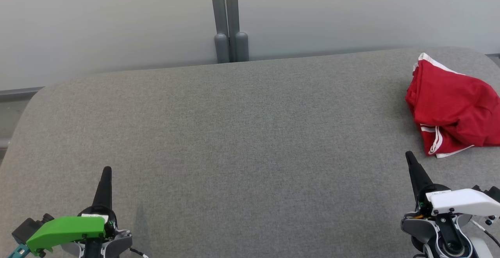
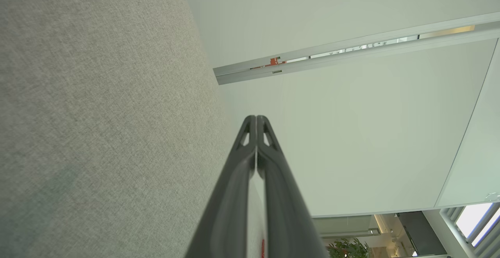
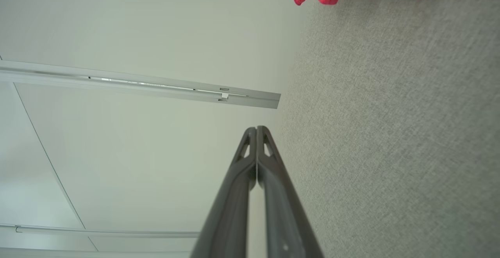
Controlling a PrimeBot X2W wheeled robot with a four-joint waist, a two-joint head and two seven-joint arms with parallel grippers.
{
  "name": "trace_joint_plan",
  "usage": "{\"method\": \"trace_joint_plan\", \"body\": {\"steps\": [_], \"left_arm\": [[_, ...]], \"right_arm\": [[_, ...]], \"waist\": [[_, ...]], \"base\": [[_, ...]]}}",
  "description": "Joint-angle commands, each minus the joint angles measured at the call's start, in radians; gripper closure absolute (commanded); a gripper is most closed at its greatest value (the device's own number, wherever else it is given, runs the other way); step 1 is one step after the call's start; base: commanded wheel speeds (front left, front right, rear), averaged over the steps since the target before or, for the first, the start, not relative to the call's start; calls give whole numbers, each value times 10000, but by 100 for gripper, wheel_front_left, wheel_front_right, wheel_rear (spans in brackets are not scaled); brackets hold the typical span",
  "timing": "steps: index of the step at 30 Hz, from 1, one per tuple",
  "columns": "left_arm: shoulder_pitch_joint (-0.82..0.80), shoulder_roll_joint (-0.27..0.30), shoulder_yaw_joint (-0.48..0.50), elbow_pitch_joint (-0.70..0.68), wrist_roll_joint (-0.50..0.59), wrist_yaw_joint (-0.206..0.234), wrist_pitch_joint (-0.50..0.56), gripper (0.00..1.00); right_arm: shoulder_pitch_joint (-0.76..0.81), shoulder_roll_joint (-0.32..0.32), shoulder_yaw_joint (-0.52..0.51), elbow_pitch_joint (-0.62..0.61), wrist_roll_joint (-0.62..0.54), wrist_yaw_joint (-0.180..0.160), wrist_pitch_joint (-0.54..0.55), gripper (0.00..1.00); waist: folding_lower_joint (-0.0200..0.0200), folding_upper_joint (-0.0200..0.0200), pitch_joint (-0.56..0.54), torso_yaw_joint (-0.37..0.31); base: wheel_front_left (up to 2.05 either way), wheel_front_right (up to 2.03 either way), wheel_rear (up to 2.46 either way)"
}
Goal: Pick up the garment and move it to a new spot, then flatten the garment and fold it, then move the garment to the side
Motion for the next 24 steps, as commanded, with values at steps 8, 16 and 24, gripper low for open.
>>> {"method": "trace_joint_plan", "body": {"steps": [8, 16, 24], "left_arm": [[-312, 84, 102, -79, -697, -49, 195, 100], [-408, 87, 150, -85, -1216, -55, 354, 100], [-491, 91, 194, -93, -1735, -61, 482, 100]], "right_arm": [[-226, -2, -42, 36, 784, 4, 213, 100], [-301, 15, -53, 70, 1375, 4, 365, 100], [-357, 32, -64, 105, 1929, 4, 511, 100]], "waist": [[0, 0, 20, -13], [0, 0, 40, -25], [0, 0, 59, -38]], "base": [[0, 0, 0], [0, 0, 0], [0, 0, 0]]}}
